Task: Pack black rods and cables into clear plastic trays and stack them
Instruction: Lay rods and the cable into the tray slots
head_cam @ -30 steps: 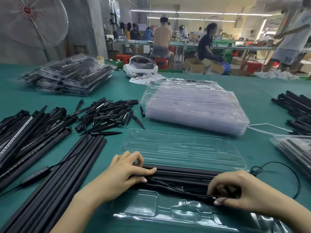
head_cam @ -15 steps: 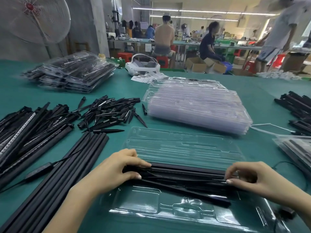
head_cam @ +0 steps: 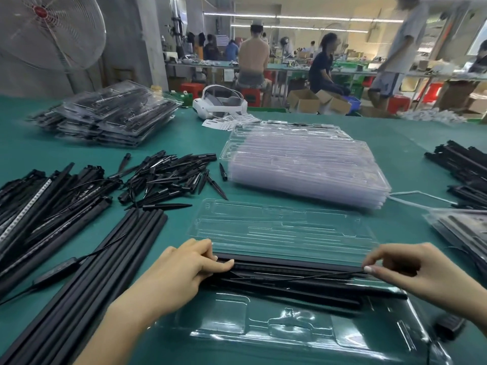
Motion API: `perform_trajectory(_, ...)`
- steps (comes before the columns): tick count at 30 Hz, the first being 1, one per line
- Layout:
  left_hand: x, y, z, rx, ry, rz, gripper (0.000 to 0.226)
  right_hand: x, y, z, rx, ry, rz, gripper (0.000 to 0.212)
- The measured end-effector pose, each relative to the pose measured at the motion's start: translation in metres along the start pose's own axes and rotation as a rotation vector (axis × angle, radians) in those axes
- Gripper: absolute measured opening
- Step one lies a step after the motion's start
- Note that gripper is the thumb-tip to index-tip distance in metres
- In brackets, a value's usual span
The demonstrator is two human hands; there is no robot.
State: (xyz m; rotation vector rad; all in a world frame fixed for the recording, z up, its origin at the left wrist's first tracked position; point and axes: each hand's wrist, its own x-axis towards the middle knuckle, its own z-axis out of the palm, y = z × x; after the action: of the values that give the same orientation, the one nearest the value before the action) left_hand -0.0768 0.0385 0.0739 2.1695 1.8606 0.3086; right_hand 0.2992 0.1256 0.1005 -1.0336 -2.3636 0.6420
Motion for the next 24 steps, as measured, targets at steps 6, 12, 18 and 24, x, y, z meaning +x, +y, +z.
perform_trajectory(6,0.000,0.026,0.006,0.170,0.239,-0.074,0.036,0.001,0.002,-0.001,-0.079,-0.125,0.065,0.021)
perform_trajectory(12,0.007,0.051,0.014,0.079,0.210,0.311,0.044,0.000,-0.001,-0.005,-0.009,-0.264,0.115,0.012)
perform_trajectory(18,0.017,0.053,0.041,0.114,-0.120,0.299,0.047,-0.002,0.001,-0.005,-0.034,-0.370,0.273,0.017)
perform_trajectory(24,0.017,0.051,0.037,0.099,-0.197,0.313,0.042,-0.004,-0.006,-0.004,-0.016,-0.476,0.267,0.012)
